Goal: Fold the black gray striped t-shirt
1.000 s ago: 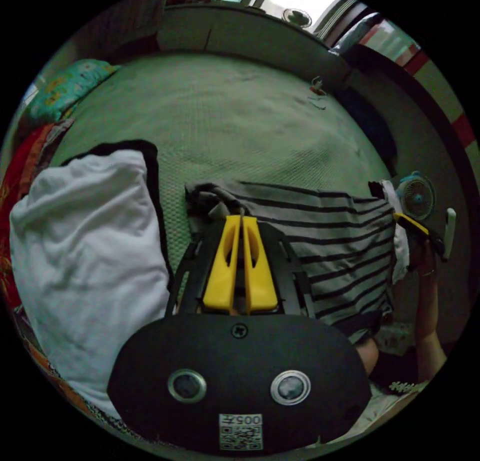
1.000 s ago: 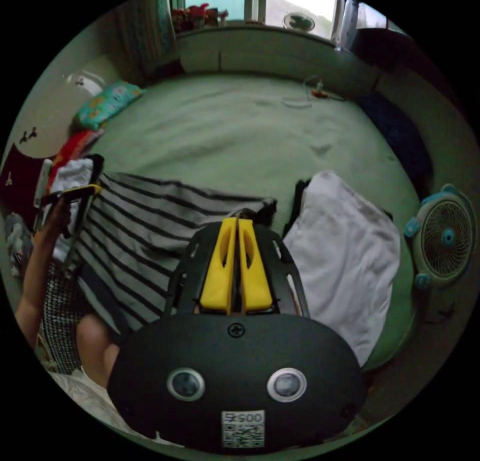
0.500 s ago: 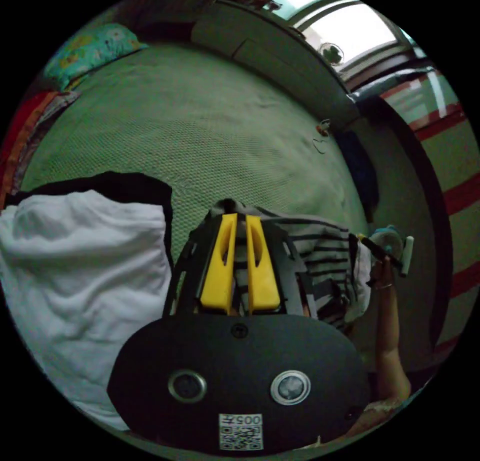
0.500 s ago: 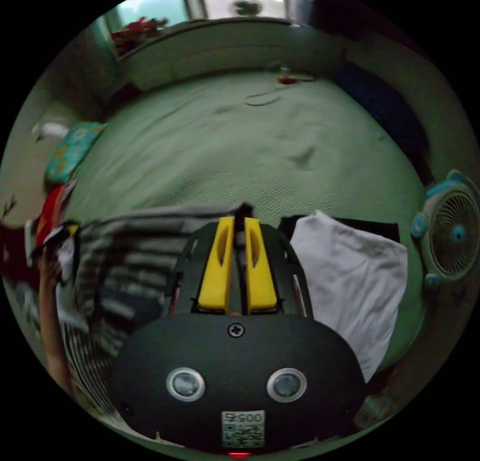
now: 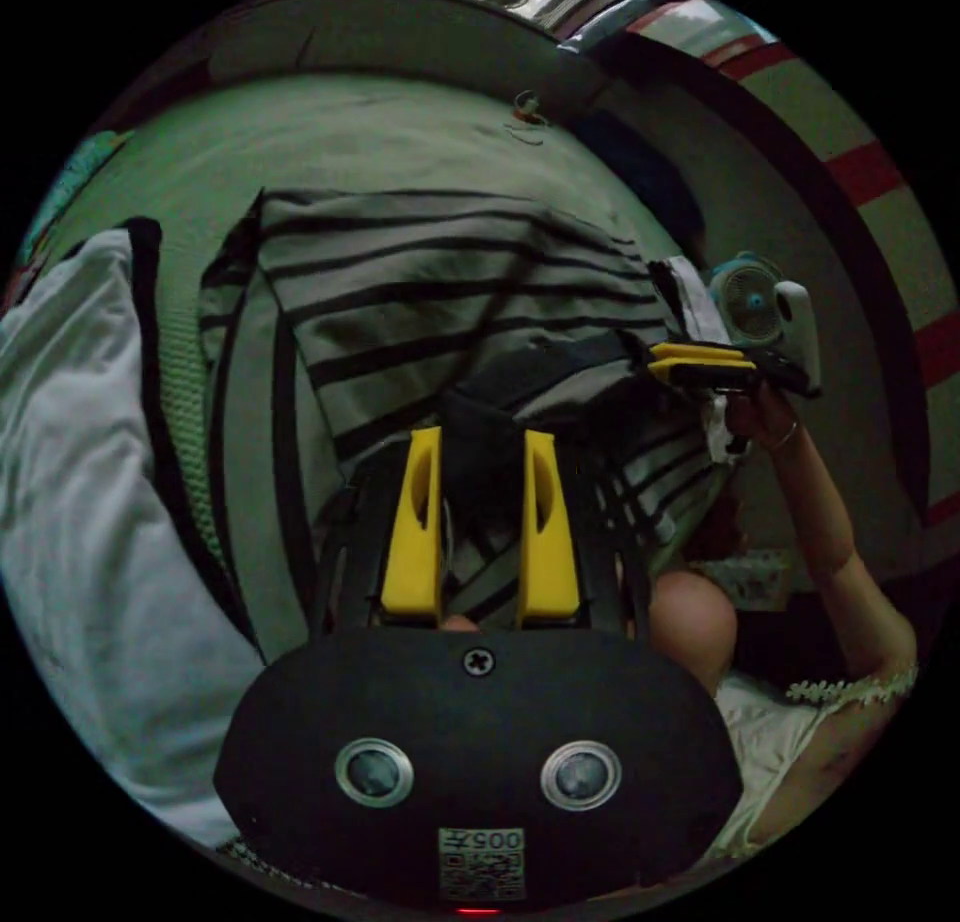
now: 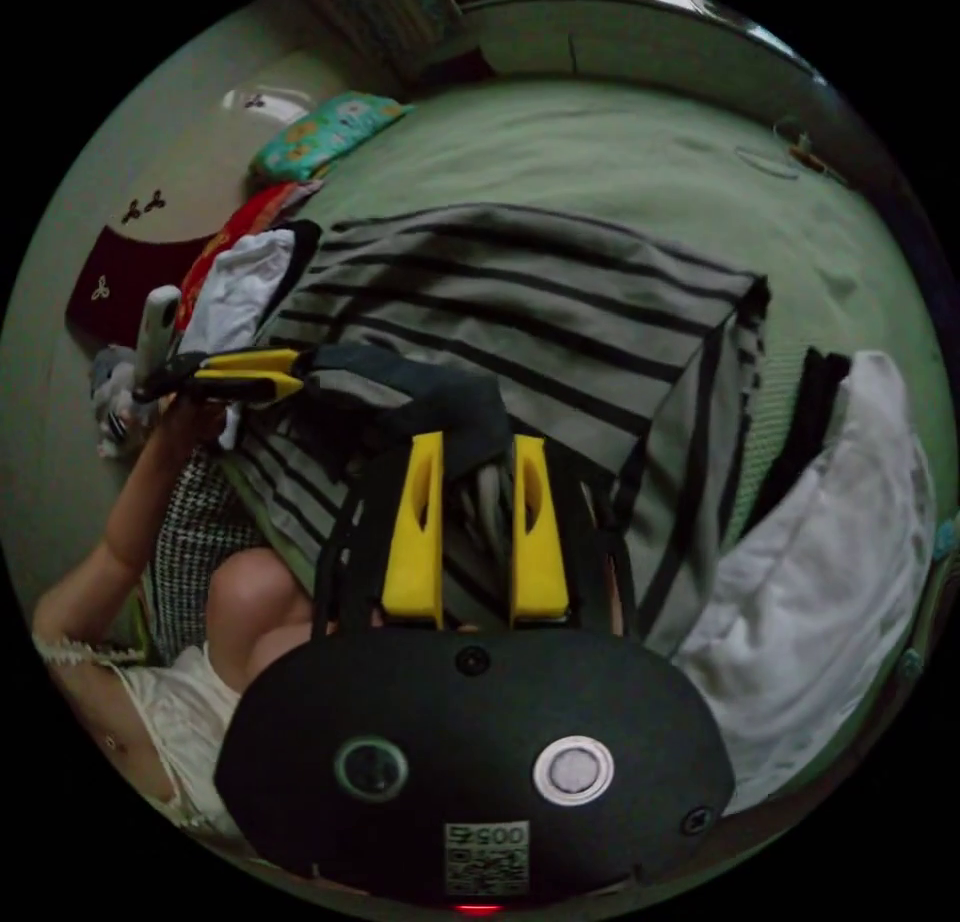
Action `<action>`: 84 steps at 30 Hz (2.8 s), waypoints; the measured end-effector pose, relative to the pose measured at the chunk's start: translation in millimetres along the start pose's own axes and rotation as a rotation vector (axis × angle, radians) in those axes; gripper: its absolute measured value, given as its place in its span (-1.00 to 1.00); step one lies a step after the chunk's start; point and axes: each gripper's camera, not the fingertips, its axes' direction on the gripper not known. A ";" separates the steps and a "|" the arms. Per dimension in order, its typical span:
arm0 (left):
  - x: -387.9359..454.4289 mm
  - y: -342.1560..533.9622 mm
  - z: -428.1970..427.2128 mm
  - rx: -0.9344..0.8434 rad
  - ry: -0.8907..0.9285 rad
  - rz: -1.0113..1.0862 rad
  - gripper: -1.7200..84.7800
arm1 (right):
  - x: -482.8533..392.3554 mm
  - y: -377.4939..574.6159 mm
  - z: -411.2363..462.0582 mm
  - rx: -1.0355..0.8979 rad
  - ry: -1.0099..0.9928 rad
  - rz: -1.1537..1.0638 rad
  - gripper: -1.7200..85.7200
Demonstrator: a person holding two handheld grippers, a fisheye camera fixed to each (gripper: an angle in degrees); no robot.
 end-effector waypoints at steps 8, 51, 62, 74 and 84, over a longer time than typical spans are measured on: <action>38.6 73.9 -38.5 0.177 -0.112 0.177 -0.82 | -84.1 67.6 -56.0 0.259 0.111 -0.279 -0.98; -13.7 245.3 -60.0 0.323 0.179 -0.206 -0.92 | -169.8 205.5 -66.2 0.176 0.122 -0.026 -0.98; -52.8 321.0 5.8 0.344 0.039 -0.533 -0.79 | -174.9 274.3 -102.1 0.192 0.135 0.051 -0.97; 31.0 315.0 49.7 0.238 -0.360 -0.413 -0.82 | -174.8 311.8 -145.4 0.304 0.379 0.189 -0.78; 78.1 315.6 99.5 0.230 -0.430 -0.358 -0.84 | -208.0 303.6 -138.2 0.238 0.812 -0.116 -0.76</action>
